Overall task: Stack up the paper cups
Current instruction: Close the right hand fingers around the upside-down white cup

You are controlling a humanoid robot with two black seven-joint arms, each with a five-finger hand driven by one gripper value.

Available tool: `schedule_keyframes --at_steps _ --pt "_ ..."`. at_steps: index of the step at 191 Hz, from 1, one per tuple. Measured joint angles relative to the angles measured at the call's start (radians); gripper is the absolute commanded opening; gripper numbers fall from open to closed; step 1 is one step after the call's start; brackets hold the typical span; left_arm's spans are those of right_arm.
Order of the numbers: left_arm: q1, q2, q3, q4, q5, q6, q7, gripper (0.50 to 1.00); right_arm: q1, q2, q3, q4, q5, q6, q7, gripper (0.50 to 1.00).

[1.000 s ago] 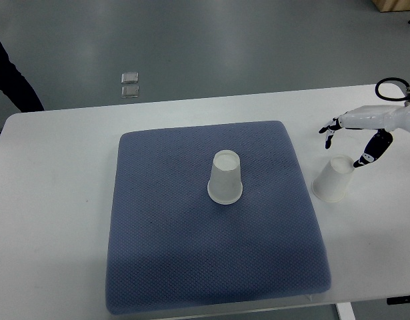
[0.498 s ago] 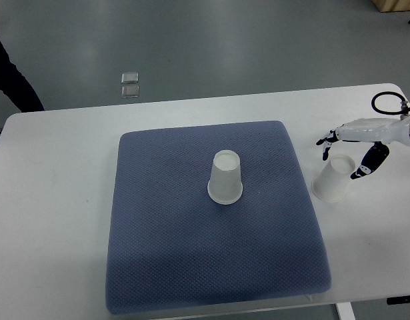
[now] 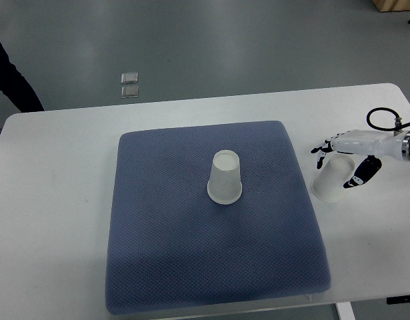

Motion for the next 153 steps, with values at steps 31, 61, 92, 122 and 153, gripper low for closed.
schedule_keyframes --at_steps 31,61,92,122,153 --pt "0.0 0.0 0.0 0.0 0.0 0.0 0.0 1.0 -0.031 0.018 0.0 -0.016 -0.001 -0.022 0.002 0.858" --pt "0.0 0.0 0.0 0.0 0.0 0.0 0.0 1.0 -0.042 0.022 0.0 -0.037 -0.002 -0.03 0.004 0.754" --pt "0.0 0.0 0.0 0.0 0.0 0.0 0.0 1.0 -0.042 0.026 0.0 -0.045 -0.002 -0.03 0.007 0.601" --pt "0.0 0.0 0.0 0.0 0.0 0.0 0.0 1.0 -0.042 0.027 0.001 -0.046 -0.001 -0.021 0.007 0.59" --pt "0.0 0.0 0.0 0.0 0.0 0.0 0.0 1.0 -0.035 0.027 0.002 -0.046 0.002 -0.018 0.007 0.59"
